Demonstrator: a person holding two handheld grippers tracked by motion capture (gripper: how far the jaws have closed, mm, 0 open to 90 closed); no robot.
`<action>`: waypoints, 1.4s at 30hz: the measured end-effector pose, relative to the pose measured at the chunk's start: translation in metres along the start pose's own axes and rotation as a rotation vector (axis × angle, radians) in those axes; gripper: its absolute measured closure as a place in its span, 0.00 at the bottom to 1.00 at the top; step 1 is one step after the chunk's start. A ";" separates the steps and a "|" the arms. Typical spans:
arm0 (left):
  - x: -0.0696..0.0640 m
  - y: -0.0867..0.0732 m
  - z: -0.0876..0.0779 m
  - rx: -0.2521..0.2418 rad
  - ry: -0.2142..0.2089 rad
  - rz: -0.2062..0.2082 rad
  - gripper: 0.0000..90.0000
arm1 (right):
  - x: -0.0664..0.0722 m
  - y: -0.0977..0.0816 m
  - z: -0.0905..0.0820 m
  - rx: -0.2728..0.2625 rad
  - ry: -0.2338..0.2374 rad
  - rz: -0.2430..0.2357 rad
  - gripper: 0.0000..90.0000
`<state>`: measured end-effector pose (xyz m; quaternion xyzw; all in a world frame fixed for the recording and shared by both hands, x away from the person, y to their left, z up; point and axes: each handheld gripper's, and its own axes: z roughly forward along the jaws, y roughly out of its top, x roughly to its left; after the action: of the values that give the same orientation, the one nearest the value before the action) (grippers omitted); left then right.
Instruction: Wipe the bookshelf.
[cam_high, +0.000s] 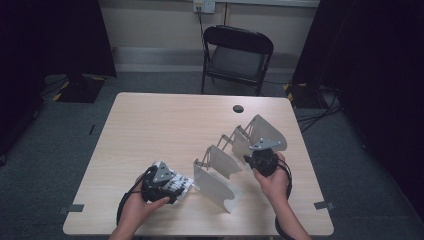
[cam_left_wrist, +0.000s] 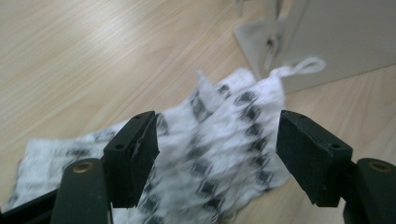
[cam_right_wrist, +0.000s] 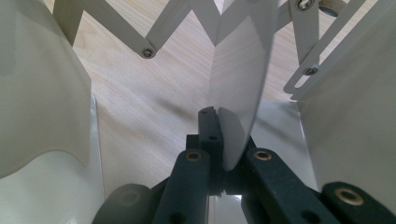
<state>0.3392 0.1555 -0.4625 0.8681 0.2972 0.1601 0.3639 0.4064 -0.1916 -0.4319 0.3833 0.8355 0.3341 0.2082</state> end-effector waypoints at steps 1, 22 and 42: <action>-0.002 0.005 0.001 -0.001 -0.007 0.017 0.33 | 0.000 0.000 0.000 0.001 0.000 -0.001 0.99; -0.021 0.021 0.008 -0.065 -0.090 0.026 0.32 | 0.005 0.006 0.006 -0.001 0.018 -0.010 0.99; -0.019 0.017 0.007 -0.048 -0.079 0.001 0.34 | 0.008 0.009 0.010 -0.006 0.011 -0.006 0.98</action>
<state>0.3345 0.1305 -0.4563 0.8650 0.2780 0.1330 0.3960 0.4122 -0.1776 -0.4334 0.3782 0.8369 0.3380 0.2055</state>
